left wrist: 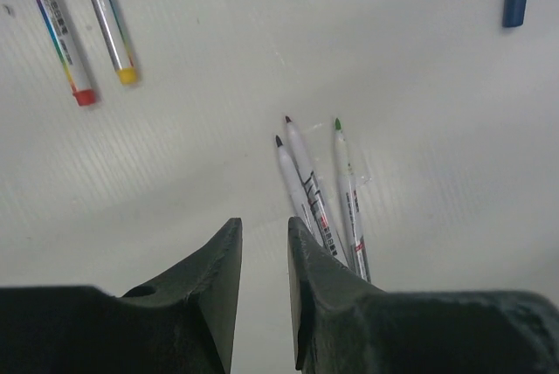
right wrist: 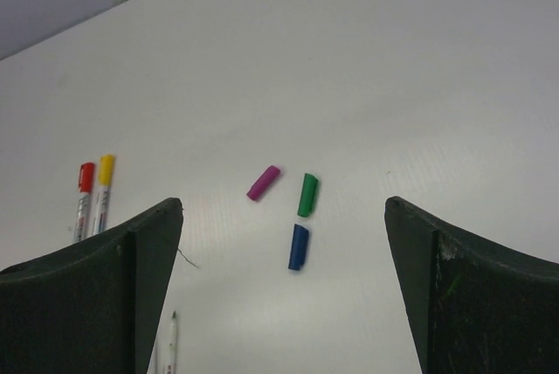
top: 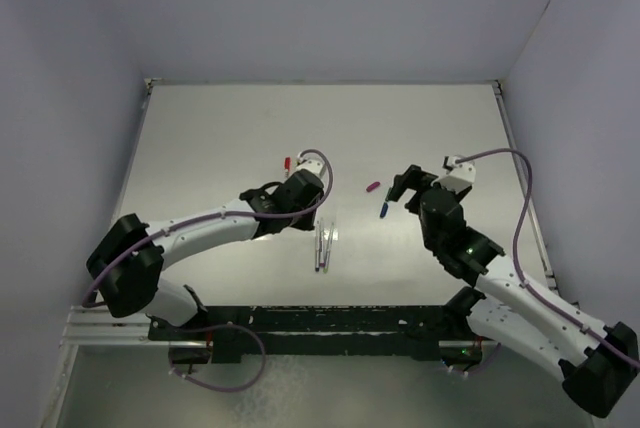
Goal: Insert the pens into the pen caps
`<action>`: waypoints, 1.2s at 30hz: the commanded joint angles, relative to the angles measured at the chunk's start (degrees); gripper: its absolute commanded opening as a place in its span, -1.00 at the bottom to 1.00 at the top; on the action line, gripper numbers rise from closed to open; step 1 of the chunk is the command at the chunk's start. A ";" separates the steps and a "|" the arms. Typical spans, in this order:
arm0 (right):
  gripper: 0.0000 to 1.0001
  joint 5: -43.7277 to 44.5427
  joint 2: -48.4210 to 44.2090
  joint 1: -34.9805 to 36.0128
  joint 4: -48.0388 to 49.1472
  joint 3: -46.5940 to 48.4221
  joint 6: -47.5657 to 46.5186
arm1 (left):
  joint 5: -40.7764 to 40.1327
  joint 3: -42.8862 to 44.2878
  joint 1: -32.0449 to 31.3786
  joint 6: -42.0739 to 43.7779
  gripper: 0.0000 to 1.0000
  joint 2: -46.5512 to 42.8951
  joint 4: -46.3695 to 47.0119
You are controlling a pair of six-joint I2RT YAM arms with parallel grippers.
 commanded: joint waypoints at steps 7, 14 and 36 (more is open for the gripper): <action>0.97 -1.63 3.03 -5.53 -0.81 -1.29 3.16 | -3.85 -2.01 -7.69 -7.33 -0.40 -1.11 -4.09; 0.97 -1.87 1.86 -5.53 -2.19 -2.29 4.43 | -2.68 -2.70 -8.63 -9.60 -0.38 1.87 -3.00; 0.96 -3.94 1.90 -5.53 -2.01 -3.16 5.85 | -2.85 -0.56 -8.77 -10.77 -0.21 7.33 -2.00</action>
